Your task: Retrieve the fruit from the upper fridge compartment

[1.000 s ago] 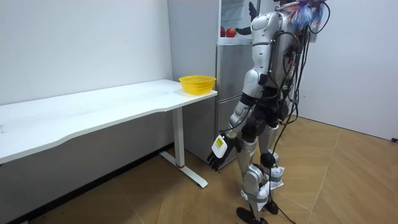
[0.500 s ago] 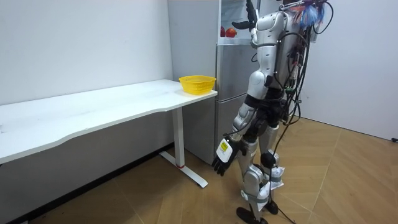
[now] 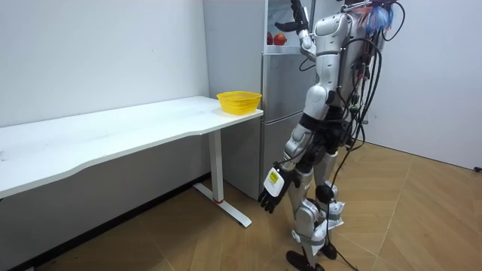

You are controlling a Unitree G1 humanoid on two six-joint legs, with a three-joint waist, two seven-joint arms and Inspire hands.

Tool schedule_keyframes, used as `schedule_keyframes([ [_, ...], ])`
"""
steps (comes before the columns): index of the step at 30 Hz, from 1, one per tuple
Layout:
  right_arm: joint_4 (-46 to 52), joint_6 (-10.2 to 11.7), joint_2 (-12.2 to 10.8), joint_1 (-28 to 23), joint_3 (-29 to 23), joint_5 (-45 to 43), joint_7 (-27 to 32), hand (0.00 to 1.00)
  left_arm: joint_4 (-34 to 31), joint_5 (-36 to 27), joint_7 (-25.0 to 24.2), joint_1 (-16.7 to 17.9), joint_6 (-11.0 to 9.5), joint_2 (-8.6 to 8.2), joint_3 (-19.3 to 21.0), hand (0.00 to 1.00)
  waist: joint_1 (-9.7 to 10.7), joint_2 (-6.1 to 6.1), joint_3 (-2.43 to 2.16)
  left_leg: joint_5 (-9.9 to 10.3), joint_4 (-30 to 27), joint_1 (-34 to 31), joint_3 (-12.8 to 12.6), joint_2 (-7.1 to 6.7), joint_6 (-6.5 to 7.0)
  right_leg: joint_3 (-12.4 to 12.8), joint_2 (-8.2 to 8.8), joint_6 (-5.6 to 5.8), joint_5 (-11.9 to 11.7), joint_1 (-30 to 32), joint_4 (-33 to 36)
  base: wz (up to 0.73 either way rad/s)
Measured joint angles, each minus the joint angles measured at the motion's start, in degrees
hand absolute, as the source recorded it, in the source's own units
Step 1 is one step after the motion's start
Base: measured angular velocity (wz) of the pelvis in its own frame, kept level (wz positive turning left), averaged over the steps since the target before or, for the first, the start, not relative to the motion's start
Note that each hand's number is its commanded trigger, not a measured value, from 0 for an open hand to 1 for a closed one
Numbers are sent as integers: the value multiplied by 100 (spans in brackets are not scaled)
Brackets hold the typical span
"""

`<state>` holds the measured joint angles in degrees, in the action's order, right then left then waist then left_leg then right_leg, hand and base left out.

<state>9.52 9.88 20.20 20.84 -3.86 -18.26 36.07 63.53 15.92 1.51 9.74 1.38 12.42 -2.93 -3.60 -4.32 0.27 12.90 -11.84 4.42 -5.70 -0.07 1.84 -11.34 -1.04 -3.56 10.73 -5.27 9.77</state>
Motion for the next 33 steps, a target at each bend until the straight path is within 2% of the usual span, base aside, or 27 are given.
schedule_keyframes([
  [4, -299, -6, 50, 32, 47, 1, -7, 0, -129, 0, -21, -16, -7, 9, -4, 0, -21, -29, -16, 0, -14, 28, 31, -11, 1, -18, 7, 1, 1, -47, -4, 3],
  [9, -717, -9, 125, 57, 55, 290, -167, 0, -129, 35, -85, 0, -4, 38, -3, 0, -127, -39, -8, 0, -52, 30, 33, -7, 2, -6, 5, 1, 0, -61, 5, 0],
  [11, -890, -14, 237, 58, 57, 561, -330, 0, -141, 142, -93, -13, -5, 39, 4, 0, -157, -37, 37, 1, -82, 12, 43, -6, 2, -16, 7, 0, 0, -59, 5, 3],
  [15, -1031, -61, 254, 62, 64, 747, -500, 0, -140, 243, -105, -8, -3, 39, 7, 0, -159, -25, 53, 1, -94, -9, 73, -7, 2, -51, 10, 0, 1, -51, 1, 4],
  [23, -1196, -214, 271, 486, 109, 1040, -868, 0, -166, 267, -216, -16, -1, 44, 47, 0, -118, -66, 13, 0, -94, -91, 102, -8, 1, -107, 15, -5, -3, 32, -1, 1],
  [26, -1379, -226, 460, 687, 280, 1040, -992, 0, -184, 423, -217, -22, 0, 44, 47, 0, -128, -92, -4, 0, -92, -92, 110, -7, 1, -136, 17, -5, -3, 21, 2, 0],
  [33, -1631, -254, 526, 746, 299, 1050, -1315, 0, -323, 500, -218, 1, 15, 50, 47, 0, -141, -112, -17, 0, -92, -102, 121, -2, 0, -143, 18, -8, -6, 26, 24, 0],
])
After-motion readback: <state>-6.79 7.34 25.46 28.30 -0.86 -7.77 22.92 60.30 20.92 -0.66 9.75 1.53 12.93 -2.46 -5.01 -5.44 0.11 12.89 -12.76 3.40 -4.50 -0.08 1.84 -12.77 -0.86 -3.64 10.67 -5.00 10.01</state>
